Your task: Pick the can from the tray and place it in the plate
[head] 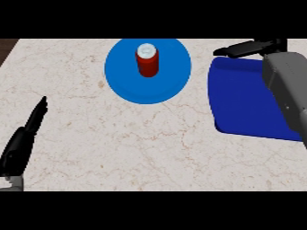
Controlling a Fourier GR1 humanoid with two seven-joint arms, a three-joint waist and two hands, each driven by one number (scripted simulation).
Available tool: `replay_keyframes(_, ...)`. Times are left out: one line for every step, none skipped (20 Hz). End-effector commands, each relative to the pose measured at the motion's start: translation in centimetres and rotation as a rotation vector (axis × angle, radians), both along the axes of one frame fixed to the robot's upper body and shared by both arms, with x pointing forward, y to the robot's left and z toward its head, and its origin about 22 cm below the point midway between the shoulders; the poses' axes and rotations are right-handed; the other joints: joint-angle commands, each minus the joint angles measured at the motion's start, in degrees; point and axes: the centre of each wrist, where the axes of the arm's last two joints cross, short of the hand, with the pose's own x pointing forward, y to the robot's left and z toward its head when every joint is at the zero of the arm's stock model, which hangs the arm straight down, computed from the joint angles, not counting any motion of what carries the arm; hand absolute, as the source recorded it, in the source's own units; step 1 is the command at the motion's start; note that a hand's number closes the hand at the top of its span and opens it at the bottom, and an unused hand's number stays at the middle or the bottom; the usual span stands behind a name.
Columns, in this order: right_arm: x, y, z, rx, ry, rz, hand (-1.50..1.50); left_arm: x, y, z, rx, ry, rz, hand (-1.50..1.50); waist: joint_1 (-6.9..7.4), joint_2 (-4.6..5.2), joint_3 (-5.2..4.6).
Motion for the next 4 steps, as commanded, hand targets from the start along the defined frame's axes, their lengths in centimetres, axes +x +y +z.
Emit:
replay_keyframes(-0.4,-2.9,0.7,-0.016,-0.011,0.011,-1.5,0.8,0.8,0.7,-0.004,-0.01,-0.008,0.0,0.48,0.26,0.02)
replay_keyframes(-1.1,-4.4,-0.8,0.0,-0.003,-0.013,-1.5,1.0,0.7,1.2,-0.012,0.001,-0.005,0.0,0.6,0.42,0.08)
replay_keyframes(-0.3,-3.2,1.2,-0.019,-0.003,-0.009,-1.5,0.7,0.0,0.7,-0.001,-0.017,0.015,0.0,0.48,-0.01,0.02)
replay_keyframes(-0.8,-4.4,0.3,-0.022,-0.008,-0.018,-1.5,0.9,0.4,1.0,0.01,-0.008,-0.013,0.0,0.82,0.33,0.06)
